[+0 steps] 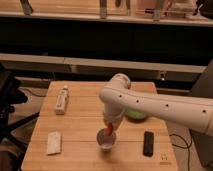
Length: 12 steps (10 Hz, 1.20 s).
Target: Place the pepper in the ceramic cup
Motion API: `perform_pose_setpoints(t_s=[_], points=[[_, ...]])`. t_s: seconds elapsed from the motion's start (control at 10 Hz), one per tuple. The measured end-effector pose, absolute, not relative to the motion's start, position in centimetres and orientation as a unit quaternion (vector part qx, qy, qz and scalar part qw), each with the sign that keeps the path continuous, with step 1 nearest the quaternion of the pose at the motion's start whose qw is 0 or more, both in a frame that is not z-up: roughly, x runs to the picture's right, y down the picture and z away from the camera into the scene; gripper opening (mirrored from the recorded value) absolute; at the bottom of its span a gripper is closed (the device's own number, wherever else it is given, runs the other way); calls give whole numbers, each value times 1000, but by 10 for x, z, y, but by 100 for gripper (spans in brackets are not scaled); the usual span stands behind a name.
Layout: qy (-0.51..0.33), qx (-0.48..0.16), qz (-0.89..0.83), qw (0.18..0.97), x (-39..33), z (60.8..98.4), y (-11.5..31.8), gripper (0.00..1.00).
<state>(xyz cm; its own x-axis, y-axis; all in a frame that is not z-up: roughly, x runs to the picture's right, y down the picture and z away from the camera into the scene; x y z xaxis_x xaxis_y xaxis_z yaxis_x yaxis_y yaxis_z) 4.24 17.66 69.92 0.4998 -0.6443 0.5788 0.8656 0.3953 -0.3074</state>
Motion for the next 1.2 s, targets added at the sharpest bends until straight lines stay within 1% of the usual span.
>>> perform_pose_setpoints(t_s=[0.1,0.2,0.4,0.6,0.7,0.8,0.9,1.0,1.1,1.2], points=[[-187,-295,-464,814,43,699,177,27],[-187,-295,-465,814,42,699,177,35],[-186,-294,-467,813,42,698,177,59],[-186,-293,-468,813,42,697,178,75],[-186,-293,-469,812,42,697,178,76],[-186,-292,-471,811,41,696,178,73],[-186,-291,-472,811,41,695,179,66],[-186,-291,-473,811,41,695,179,65],[-186,-290,-474,810,40,694,179,60],[-186,-289,-475,810,40,694,178,59]])
